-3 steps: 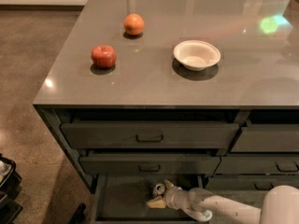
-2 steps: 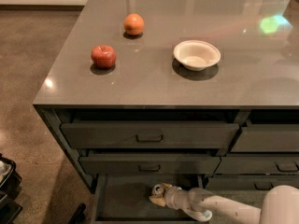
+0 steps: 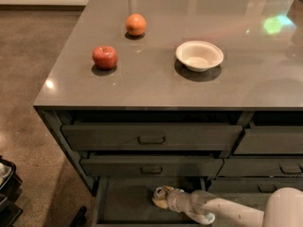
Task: Pick 7up can from bottom drawer and place on counter
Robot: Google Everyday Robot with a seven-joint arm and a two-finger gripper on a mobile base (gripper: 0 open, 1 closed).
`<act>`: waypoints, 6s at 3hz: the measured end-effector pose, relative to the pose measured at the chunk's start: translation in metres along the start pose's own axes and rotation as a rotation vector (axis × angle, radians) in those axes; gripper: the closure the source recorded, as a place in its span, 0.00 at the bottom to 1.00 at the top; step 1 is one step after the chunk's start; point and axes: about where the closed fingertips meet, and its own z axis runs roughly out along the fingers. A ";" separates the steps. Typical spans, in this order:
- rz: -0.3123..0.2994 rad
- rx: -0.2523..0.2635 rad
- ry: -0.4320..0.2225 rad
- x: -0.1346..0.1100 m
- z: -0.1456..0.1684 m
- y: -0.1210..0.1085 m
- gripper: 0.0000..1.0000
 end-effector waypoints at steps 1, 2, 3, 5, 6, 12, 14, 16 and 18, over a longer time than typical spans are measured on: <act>-0.008 -0.071 0.014 -0.008 -0.011 0.006 1.00; -0.030 -0.066 0.006 -0.040 -0.067 0.003 1.00; -0.009 0.050 0.000 -0.062 -0.149 0.003 1.00; -0.055 0.172 -0.007 -0.096 -0.253 0.048 1.00; -0.076 0.185 -0.006 -0.104 -0.266 0.052 1.00; -0.571 0.018 0.018 -0.310 -0.410 0.148 1.00; -0.729 -0.096 0.073 -0.407 -0.439 0.158 1.00; -0.815 -0.074 0.118 -0.447 -0.463 0.159 1.00; -1.036 -0.063 0.212 -0.570 -0.512 0.152 1.00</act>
Offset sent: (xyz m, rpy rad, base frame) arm -0.0758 -0.0731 0.1617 -0.0138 0.0144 0.0660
